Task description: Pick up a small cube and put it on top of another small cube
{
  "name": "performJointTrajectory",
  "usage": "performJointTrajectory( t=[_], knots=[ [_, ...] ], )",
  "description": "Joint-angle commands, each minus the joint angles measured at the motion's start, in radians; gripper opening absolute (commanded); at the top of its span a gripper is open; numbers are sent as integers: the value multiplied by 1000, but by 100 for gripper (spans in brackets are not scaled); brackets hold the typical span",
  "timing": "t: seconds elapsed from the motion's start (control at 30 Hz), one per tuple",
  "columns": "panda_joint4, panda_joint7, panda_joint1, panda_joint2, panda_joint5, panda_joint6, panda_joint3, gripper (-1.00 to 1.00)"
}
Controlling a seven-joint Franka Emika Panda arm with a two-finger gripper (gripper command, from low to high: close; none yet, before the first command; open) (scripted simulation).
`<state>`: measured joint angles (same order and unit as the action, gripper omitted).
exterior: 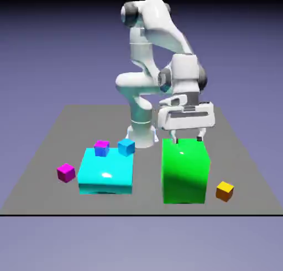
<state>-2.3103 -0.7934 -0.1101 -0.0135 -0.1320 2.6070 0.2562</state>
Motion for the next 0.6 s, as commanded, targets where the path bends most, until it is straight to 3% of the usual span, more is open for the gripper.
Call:
performJointTrajectory(
  t=[0.0, 0.47, 0.57],
  knots=[
    [31, -3, 3, 36, -9, -27, 15, 0],
    [366, -27, -132, 544, -176, -356, 176, 0],
    [338, -20, -156, 565, -198, -348, 157, 0]
  ],
)
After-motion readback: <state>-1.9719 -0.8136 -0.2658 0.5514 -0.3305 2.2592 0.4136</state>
